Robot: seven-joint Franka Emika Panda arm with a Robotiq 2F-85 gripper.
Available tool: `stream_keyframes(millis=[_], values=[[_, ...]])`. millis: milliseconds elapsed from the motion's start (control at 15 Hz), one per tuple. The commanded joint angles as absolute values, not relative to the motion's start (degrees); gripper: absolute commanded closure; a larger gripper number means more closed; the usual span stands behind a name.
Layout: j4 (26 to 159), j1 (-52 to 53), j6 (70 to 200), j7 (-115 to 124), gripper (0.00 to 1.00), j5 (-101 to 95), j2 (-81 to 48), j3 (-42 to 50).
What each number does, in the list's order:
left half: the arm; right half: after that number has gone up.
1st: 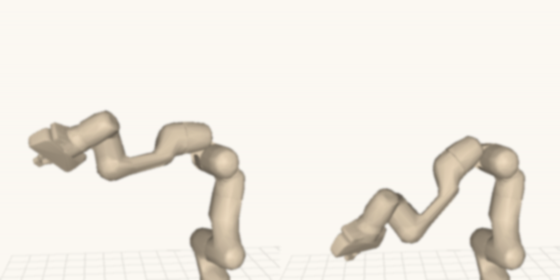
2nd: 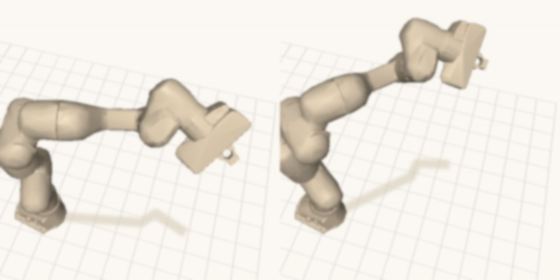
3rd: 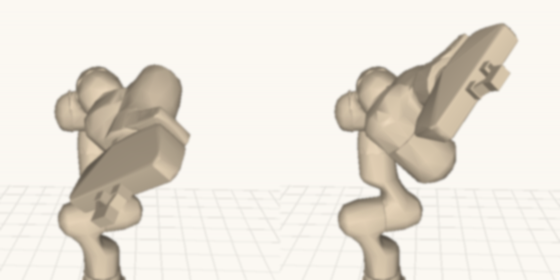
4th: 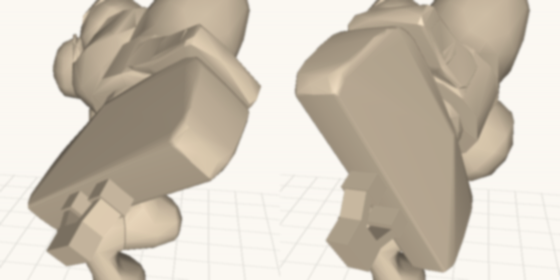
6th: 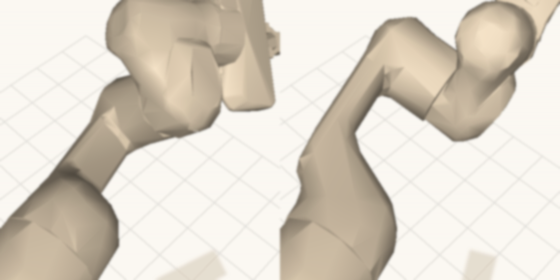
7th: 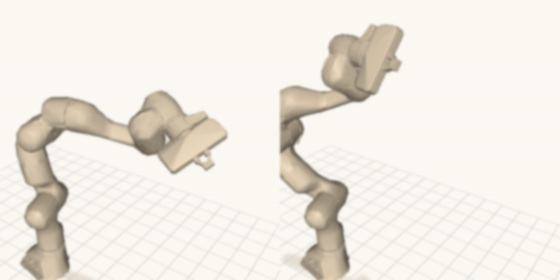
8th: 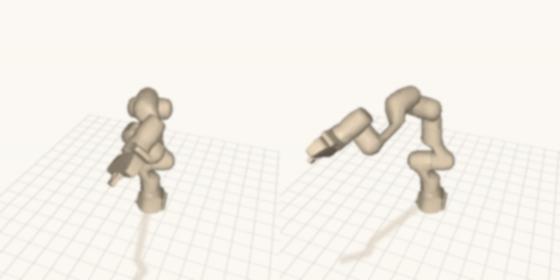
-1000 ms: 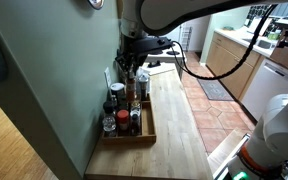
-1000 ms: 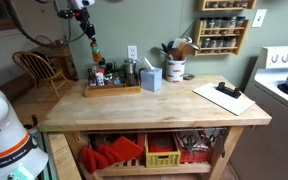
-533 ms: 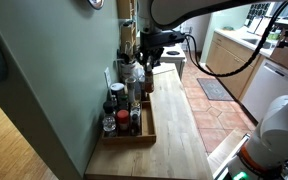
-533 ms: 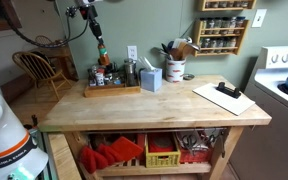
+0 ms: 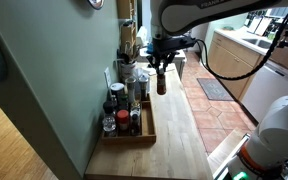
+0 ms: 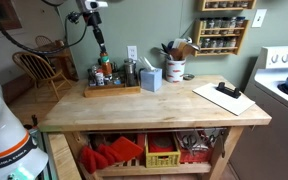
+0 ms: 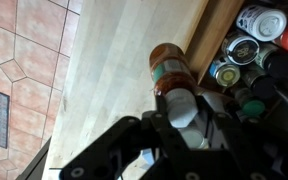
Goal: Move the brown bottle from the spice tray to the counter
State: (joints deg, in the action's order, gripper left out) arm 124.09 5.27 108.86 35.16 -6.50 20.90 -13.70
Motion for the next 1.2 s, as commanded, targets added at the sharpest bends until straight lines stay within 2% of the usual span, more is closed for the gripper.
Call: stream_keyframes(millis=[0,67,1133], values=[[124.1,5.0,108.8,35.1,0.67,-6.4,21.1,-13.9],[124.2,5.0,108.8,35.1,0.92,-6.4,21.2,-14.0],[112.8,0.0,124.2,36.5,0.92,-7.2,-2.1,-3.9]])
